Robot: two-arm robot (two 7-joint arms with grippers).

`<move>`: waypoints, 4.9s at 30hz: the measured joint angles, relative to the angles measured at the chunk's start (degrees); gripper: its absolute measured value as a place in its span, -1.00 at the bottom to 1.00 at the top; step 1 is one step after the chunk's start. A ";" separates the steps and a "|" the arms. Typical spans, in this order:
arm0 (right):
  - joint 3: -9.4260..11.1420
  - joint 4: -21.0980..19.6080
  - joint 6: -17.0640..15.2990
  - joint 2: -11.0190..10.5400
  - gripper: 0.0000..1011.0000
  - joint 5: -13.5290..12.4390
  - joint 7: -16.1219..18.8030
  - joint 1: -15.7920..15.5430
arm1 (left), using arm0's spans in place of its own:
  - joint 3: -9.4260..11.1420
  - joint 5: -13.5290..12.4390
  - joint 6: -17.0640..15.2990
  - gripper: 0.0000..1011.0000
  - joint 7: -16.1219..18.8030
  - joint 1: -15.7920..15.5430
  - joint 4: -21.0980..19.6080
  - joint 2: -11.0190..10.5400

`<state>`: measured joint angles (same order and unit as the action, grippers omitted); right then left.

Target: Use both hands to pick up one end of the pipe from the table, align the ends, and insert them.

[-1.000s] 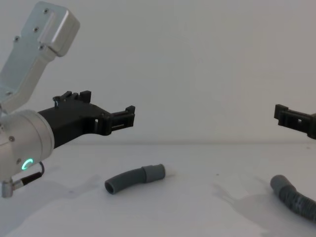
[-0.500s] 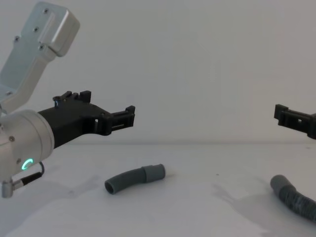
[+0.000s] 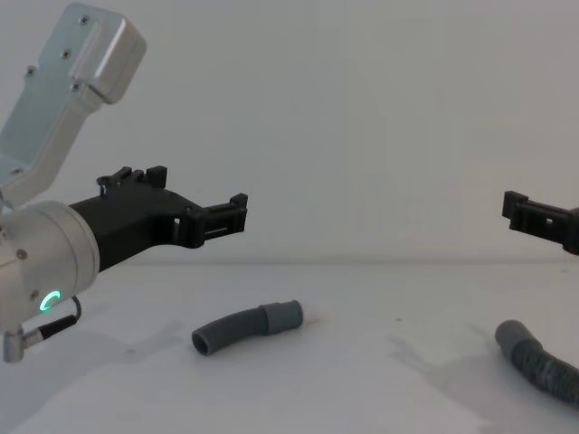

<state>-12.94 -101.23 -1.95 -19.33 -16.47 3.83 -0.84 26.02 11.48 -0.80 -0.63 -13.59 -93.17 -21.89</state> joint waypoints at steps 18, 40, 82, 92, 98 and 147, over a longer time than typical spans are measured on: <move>0.00 0.00 0.00 0.00 0.98 0.00 0.00 0.00 | 0.00 0.00 0.00 0.98 0.00 0.00 0.00 0.00; 0.03 1.23 -0.02 -1.95 0.98 0.00 3.28 1.29 | 1.80 -0.96 -3.24 0.98 -1.60 -2.61 0.27 1.22; -0.38 4.31 -14.92 -8.64 0.98 1.45 12.88 8.41 | 3.37 2.64 -20.95 0.98 -22.45 -11.08 3.27 -5.31; 1.27 2.75 -20.99 -7.75 0.98 -0.29 12.07 7.72 | 4.04 3.16 -17.35 0.98 -27.15 -13.39 9.01 -4.76; 1.83 2.09 -23.89 -7.58 0.98 -1.53 12.08 7.49 | 5.05 3.44 -14.39 0.98 -29.85 -15.46 14.20 -3.42; -2.70 3.20 -25.16 -9.76 0.98 -0.43 14.37 6.82 | 7.77 0.99 -8.43 0.98 -33.65 -24.22 32.28 5.09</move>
<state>-15.64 -98.03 -27.11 -29.10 -16.89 18.20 5.99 33.79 12.48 -9.23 -34.28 -37.81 -60.89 -16.80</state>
